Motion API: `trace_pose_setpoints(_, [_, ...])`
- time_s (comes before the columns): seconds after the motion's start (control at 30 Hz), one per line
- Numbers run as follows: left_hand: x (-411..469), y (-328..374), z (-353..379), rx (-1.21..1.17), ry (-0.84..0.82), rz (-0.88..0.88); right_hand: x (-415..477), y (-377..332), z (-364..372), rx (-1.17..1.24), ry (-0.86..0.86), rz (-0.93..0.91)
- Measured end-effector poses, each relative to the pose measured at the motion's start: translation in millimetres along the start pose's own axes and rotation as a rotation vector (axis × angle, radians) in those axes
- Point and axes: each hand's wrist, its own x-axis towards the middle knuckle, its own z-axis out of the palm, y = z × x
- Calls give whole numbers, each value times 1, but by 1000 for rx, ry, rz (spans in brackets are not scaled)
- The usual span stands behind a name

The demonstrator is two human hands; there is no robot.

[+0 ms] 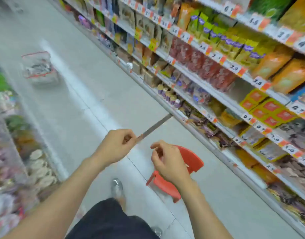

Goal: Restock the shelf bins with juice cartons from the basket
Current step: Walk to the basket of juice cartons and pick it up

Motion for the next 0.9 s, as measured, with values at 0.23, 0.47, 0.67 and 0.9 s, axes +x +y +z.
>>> trace_pose_setpoints(0.23, [40,-138,-46,81,-22,-276,118,-32,98,-66,-312,23])
trace_pose_setpoints(0.47, [122,-217,-133,114,29,-411,277,-91,169,-154,-430,-14])
trace_pose_setpoints(0.67, [210,-248,-206,144,64,-442,400,-135,201,-143,-448,-44])
trace_pose_setpoints(0.9, [368,-279,-279,175,137,-464,590,-156,254,-33,-464,-62])
